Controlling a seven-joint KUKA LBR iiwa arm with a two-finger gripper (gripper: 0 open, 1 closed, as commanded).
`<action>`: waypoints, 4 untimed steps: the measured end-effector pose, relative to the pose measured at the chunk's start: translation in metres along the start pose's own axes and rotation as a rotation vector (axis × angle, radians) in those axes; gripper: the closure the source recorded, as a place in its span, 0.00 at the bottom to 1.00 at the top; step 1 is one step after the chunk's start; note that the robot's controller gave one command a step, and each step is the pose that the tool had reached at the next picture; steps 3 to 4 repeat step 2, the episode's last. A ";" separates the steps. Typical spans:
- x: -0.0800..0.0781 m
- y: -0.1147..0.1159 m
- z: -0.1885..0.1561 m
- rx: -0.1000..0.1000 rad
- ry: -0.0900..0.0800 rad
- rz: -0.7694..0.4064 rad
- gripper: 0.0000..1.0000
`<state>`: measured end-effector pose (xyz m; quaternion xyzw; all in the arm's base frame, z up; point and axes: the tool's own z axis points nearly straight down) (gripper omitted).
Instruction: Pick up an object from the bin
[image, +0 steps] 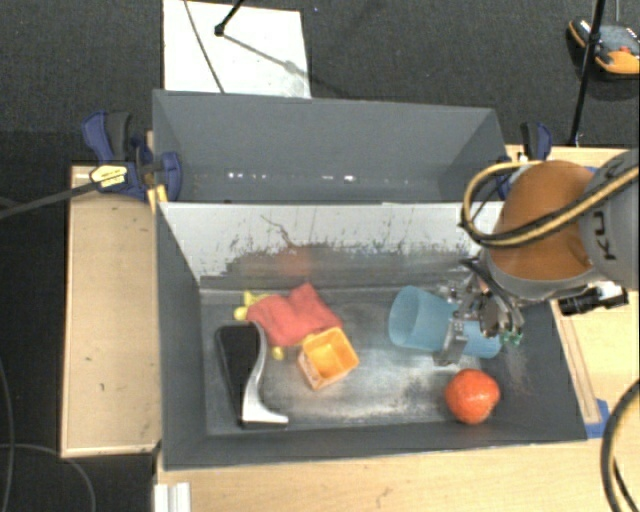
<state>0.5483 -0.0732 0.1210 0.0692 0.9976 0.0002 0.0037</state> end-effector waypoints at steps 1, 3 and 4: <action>0.001 0.000 -0.006 0.000 0.006 -0.001 1.00; 0.001 0.000 -0.017 0.000 0.009 -0.001 1.00; 0.001 0.000 -0.017 0.000 0.009 -0.001 1.00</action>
Offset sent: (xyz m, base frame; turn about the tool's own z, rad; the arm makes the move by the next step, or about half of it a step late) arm 0.0000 0.0001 0.0492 0.0000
